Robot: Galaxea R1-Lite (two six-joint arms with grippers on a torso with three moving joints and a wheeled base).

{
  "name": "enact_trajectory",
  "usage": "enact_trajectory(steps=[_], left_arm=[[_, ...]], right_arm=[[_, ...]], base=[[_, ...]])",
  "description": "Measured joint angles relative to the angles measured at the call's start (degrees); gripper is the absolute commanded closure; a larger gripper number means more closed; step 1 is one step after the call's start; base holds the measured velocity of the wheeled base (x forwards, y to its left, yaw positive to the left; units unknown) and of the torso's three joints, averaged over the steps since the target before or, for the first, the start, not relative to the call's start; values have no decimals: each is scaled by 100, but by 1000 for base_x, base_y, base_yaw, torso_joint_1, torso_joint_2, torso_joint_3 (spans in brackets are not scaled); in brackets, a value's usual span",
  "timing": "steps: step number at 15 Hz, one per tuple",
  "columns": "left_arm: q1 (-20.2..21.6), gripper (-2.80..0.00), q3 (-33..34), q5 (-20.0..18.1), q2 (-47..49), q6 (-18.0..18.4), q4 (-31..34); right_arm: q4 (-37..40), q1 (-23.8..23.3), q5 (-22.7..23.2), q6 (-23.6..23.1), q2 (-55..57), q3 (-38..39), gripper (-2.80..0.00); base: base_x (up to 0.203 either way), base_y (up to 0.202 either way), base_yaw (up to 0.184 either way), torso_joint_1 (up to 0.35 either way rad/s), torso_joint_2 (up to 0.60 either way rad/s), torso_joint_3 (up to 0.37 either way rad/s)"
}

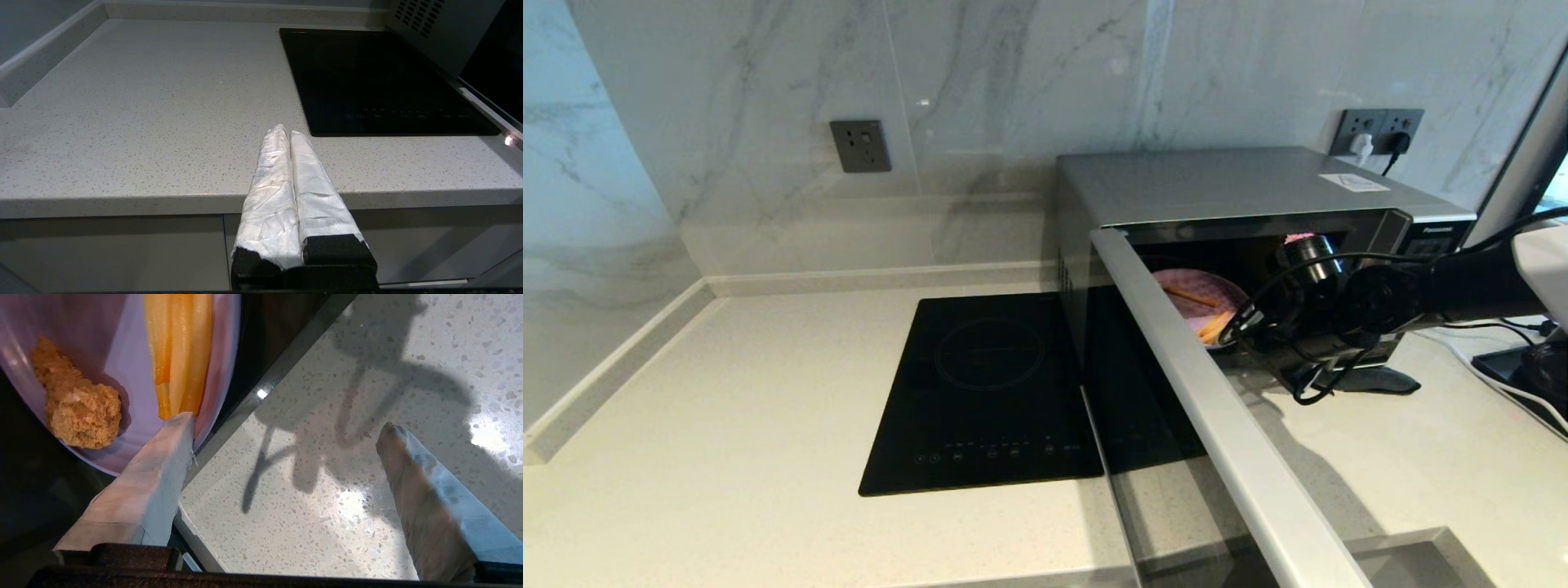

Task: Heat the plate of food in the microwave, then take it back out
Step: Take the plate out of the microwave

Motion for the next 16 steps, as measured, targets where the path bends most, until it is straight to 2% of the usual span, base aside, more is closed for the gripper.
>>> enact_trajectory(steps=[16], left_arm=[[0, 0, 0, 0, 0, 0, 0]], right_arm=[[157, -165, -33, 61, -280, 102, -280]], base=[[0, 0, 0, 0, 0, 0]])
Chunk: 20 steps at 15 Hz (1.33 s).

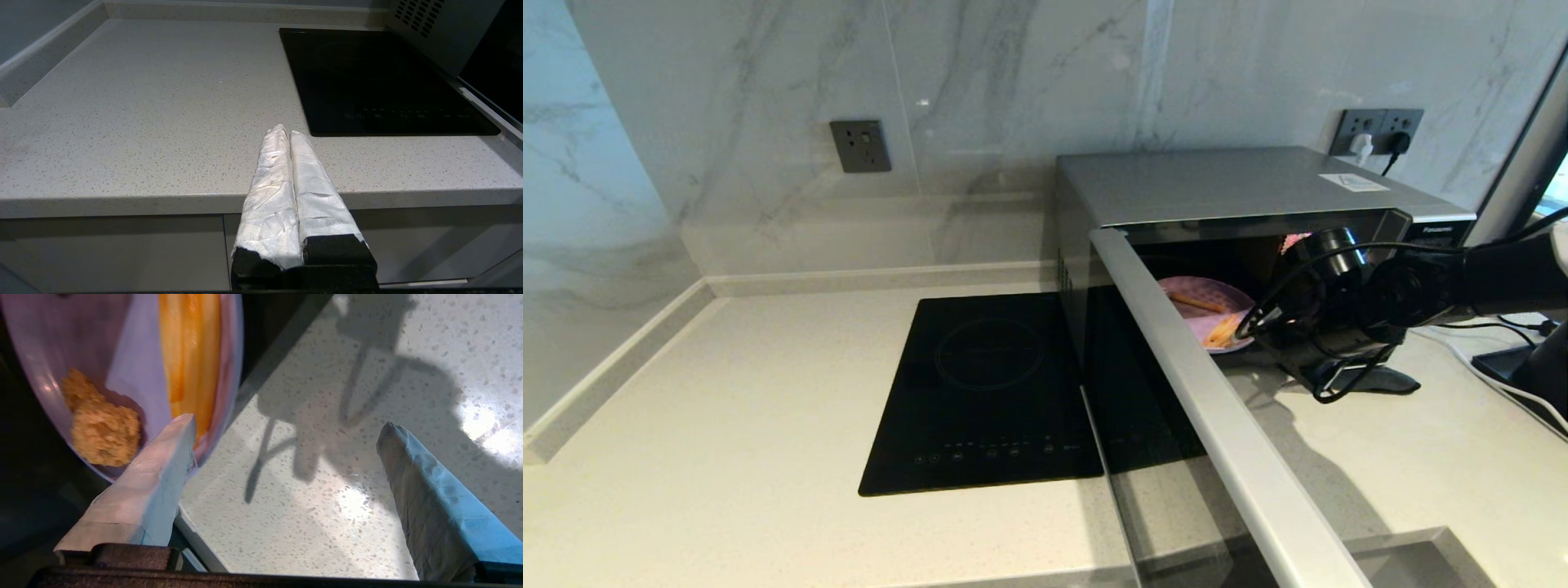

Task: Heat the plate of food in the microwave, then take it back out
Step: Take the plate out of the microwave

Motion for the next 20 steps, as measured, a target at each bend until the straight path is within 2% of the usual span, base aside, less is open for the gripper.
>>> enact_trajectory(steps=[7, 12, 20], left_arm=[[0, 0, 0, 0, 0, 0, 0], [0, 0, 0, 0, 0, 2, -1], [0, 0, 0, 1, 0, -1, 0]], right_arm=[[13, 87, -29, 414, -18, -311, -280], [1043, 395, -537, 1052, 332, -1040, -280], [1216, 488, -557, 1239, 743, -1367, -280]], base=[[0, 0, 0, 0, 0, 0], [0, 0, 0, 0, 0, 0], [0, 0, 0, 0, 0, 0]])
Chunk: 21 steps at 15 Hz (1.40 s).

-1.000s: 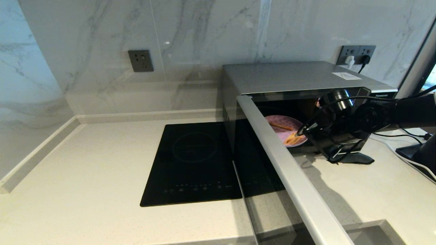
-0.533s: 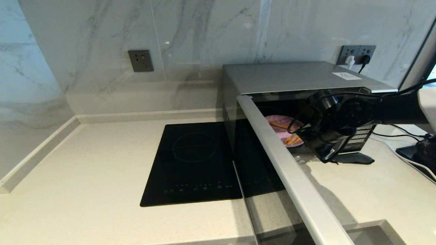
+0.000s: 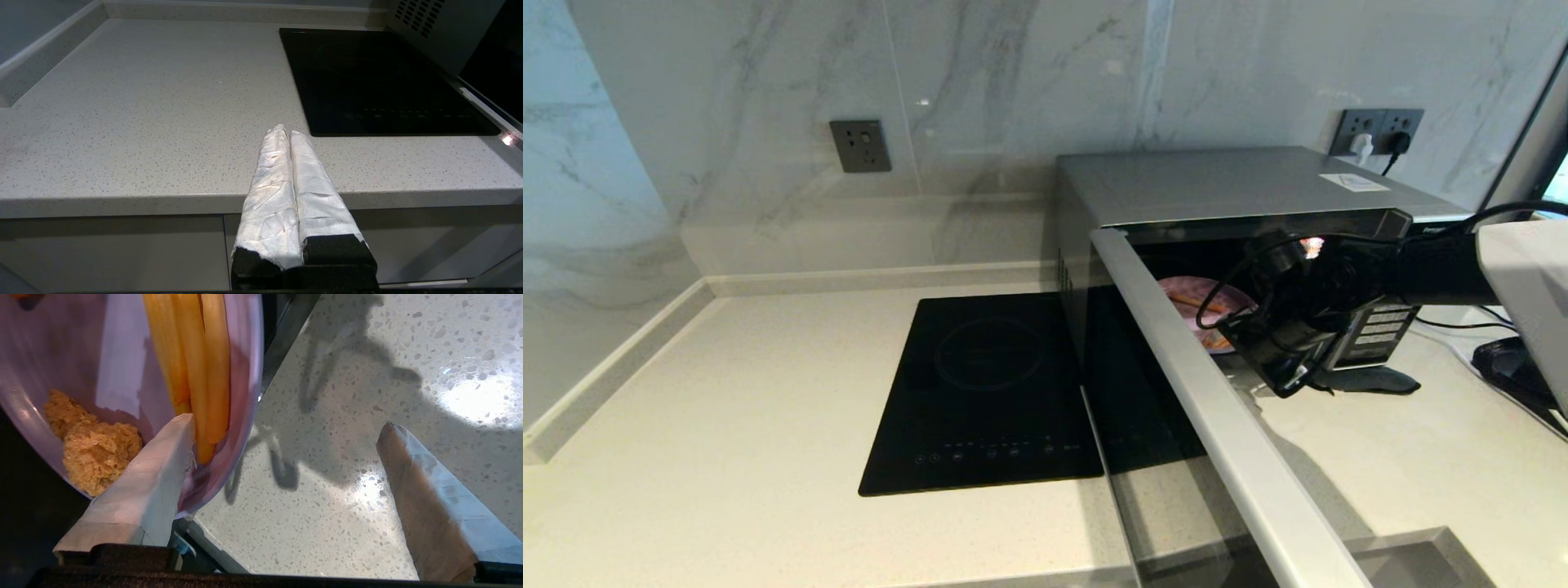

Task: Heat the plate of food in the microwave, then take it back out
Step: Take the plate out of the microwave

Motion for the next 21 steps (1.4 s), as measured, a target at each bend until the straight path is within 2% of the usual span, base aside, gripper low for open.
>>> enact_trajectory(steps=[4, 5, 6, 10, 21], left_arm=[[0, 0, 0, 1, 0, 1, 0], [0, 0, 0, -1, 0, 0, 0], [0, 0, 0, -1, 0, 1, 2], [0, 0, 0, -1, 0, 3, 0], [0, 0, 0, 0, 0, 3, -1]], right_arm=[[-6, -6, 20, -3, 87, -55, -280], [-5, -6, 22, -21, 88, -71, -164], [-5, -6, 14, -41, 86, -93, 0], [-13, -13, 8, -251, -17, -93, 0], [0, -43, 9, -256, -249, -83, 0]], base=[[0, 0, 0, 0, 0, 0], [0, 0, 0, 0, 0, 0], [0, 0, 0, 0, 0, 0], [0, 0, 0, 0, 0, 0], [0, 0, 0, 0, 0, 0]])
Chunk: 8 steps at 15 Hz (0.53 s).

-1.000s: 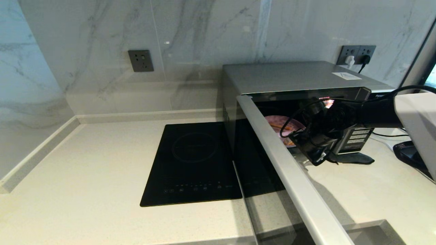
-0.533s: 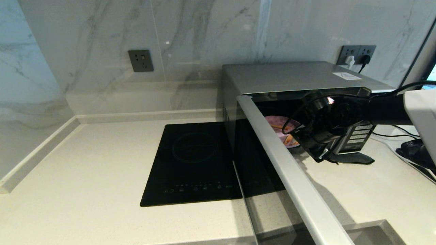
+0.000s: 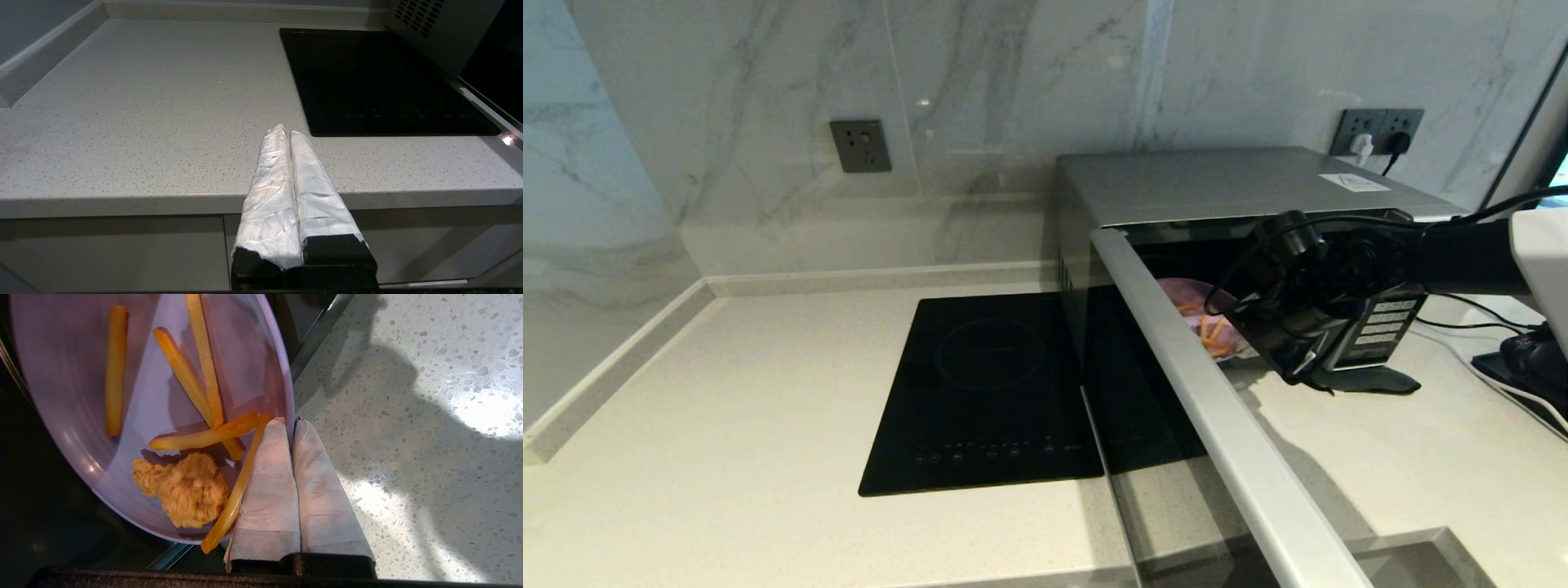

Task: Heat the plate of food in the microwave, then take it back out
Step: Take the plate out of the microwave

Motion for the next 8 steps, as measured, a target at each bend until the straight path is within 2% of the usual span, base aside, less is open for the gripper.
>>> enact_trajectory(steps=[8], left_arm=[[0, 0, 0, -1, 0, 0, 1]], right_arm=[[5, -75, 10, 40, -206, 53, 0]], base=[[0, 0, 0, 0, 0, 0]])
